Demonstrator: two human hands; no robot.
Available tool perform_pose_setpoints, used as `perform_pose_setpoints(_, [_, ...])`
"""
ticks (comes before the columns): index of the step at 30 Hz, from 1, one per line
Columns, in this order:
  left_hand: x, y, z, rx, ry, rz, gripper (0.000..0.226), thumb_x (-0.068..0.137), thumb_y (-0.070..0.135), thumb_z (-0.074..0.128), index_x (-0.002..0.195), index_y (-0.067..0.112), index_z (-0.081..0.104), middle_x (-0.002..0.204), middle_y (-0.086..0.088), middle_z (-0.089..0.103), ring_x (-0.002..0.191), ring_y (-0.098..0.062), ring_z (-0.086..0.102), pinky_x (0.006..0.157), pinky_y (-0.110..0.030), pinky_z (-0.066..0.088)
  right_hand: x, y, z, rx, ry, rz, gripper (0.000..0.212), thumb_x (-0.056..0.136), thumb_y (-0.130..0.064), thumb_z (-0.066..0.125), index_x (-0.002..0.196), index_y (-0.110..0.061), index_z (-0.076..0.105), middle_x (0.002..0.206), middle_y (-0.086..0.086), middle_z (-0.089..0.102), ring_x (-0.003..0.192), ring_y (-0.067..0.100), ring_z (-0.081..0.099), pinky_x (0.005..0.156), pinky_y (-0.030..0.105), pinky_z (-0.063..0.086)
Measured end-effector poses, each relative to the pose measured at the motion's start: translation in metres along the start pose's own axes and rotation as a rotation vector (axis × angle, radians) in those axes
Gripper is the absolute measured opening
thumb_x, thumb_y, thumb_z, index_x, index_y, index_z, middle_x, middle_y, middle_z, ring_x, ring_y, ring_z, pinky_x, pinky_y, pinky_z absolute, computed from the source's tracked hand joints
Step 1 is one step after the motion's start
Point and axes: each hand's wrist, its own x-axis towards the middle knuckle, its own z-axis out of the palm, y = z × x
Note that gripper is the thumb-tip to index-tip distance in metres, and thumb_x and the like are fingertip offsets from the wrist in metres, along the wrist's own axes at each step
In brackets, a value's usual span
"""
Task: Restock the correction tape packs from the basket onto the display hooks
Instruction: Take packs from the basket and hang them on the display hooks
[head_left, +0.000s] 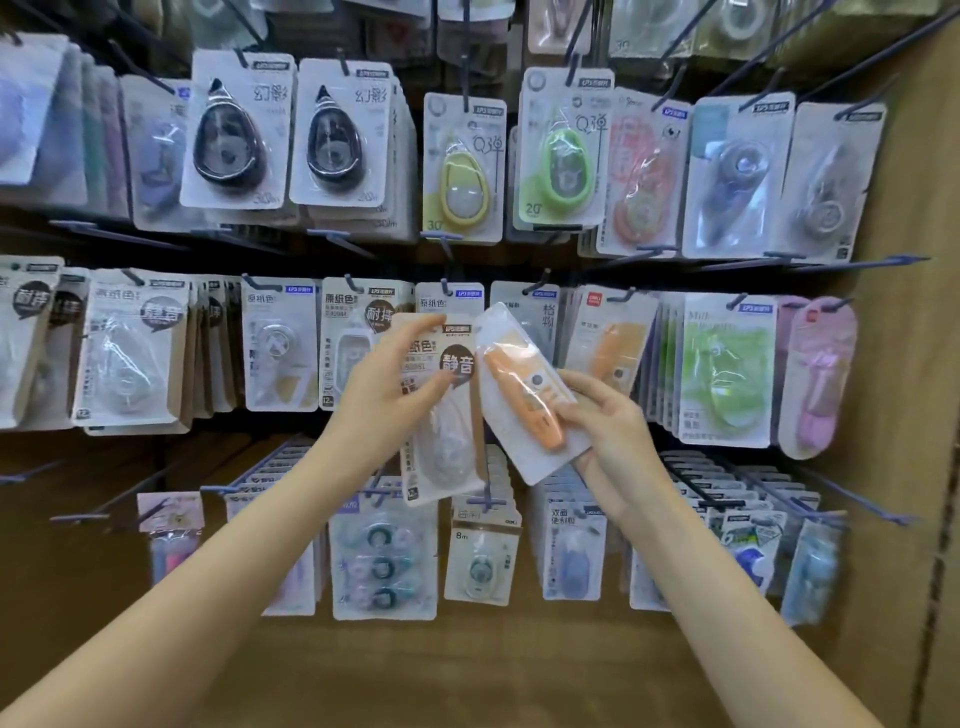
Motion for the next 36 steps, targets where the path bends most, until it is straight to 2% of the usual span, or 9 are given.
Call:
perform_pose_setpoints(6, [-0.001,-0.009,-0.009,0.001,0.197,-0.103,0.029,0.09,0.006,0.055,0.114,0.023,0.055,0.115,0.01,0.055,0.112,-0.003,0.049,0.089,-0.009,0.034,-0.001,-0.008,-0.013,0.107,0.09,-0.053,0.021,0.089,-0.008,0.056,0.103,-0.018,0.068,0.097,-0.001,0.071,0.08,0.009,0.069,0.058,0.025,0.056])
perform_pose_setpoints(11, [0.001,0.001,-0.006,-0.163,0.102,-0.193,0.033,0.09,0.021,0.059,0.122,0.02,0.054,0.118,0.007,0.055,0.104,-0.006,0.055,0.083,-0.014,0.044,-0.004,-0.011,-0.006,-0.046,0.004,-0.125,0.019,0.083,-0.016,0.063,0.097,-0.028,0.064,0.088,-0.005,0.072,0.077,0.012,0.068,0.056,0.026,0.054])
perform_pose_setpoints(14, [0.005,0.008,0.005,-0.081,0.067,-0.112,0.044,0.086,0.014,0.064,0.127,0.022,0.05,0.121,0.011,0.052,0.112,-0.003,0.047,0.095,-0.019,0.036,-0.01,-0.006,-0.007,-0.144,-0.063,-0.222,0.02,0.083,-0.025,0.066,0.101,-0.031,0.064,0.1,-0.005,0.068,0.091,0.016,0.066,0.063,0.023,0.052])
perform_pose_setpoints(17, [0.012,0.011,0.016,-0.079,0.05,-0.077,0.048,0.083,0.011,0.066,0.128,0.02,0.05,0.125,0.008,0.054,0.115,-0.002,0.046,0.094,-0.011,0.035,-0.016,-0.016,-0.018,-0.557,-0.084,-0.387,0.061,0.065,-0.052,0.077,0.118,-0.034,0.054,0.112,-0.016,0.057,0.099,0.0,0.057,0.074,0.012,0.047])
perform_pose_setpoints(20, [0.017,0.02,0.029,-0.114,0.004,-0.018,0.046,0.083,0.012,0.067,0.125,0.022,0.051,0.118,0.012,0.055,0.113,-0.002,0.05,0.099,-0.018,0.04,-0.016,-0.017,-0.026,-1.035,-0.024,-0.532,0.084,0.07,-0.039,0.079,0.139,-0.027,0.033,0.122,-0.012,0.042,0.102,-0.004,0.042,0.084,0.01,0.035])
perform_pose_setpoints(24, [0.019,0.034,0.041,-0.122,-0.046,0.025,0.047,0.085,0.017,0.065,0.127,0.026,0.046,0.113,0.021,0.051,0.102,0.015,0.048,0.084,0.003,0.034,-0.013,-0.014,-0.042,-0.875,0.266,-0.536,0.089,0.079,-0.021,0.07,0.149,-0.022,0.014,0.139,0.0,0.039,0.113,0.005,0.045,0.095,0.028,0.043])
perform_pose_setpoints(27, [0.016,0.034,0.04,-0.222,-0.051,-0.019,0.063,0.083,0.018,0.068,0.13,0.039,0.032,0.11,0.024,0.051,0.094,0.014,0.054,0.084,-0.008,0.044,-0.005,-0.02,-0.05,-0.871,0.279,-0.445,0.095,0.084,-0.02,0.066,0.15,-0.03,-0.001,0.142,-0.002,0.031,0.106,-0.003,0.035,0.093,0.018,0.032])
perform_pose_setpoints(30, [0.014,0.03,0.036,-0.24,-0.027,-0.056,0.077,0.08,0.017,0.07,0.133,0.044,0.021,0.114,0.017,0.054,0.095,0.005,0.058,0.087,-0.017,0.048,0.006,-0.025,-0.053,-0.971,0.22,-0.396,0.084,0.085,-0.022,0.063,0.149,-0.035,0.009,0.123,0.002,0.037,0.089,0.003,0.043,0.074,0.015,0.033])
perform_pose_setpoints(36, [0.012,0.023,0.032,-0.337,-0.041,-0.146,0.065,0.082,0.016,0.067,0.131,0.039,0.03,0.105,0.018,0.06,0.094,0.003,0.064,0.088,-0.029,0.053,0.014,-0.022,-0.054,-0.972,0.245,-0.32,0.077,0.085,-0.022,0.063,0.147,-0.031,0.019,0.122,0.003,0.036,0.095,0.012,0.045,0.081,0.022,0.034])
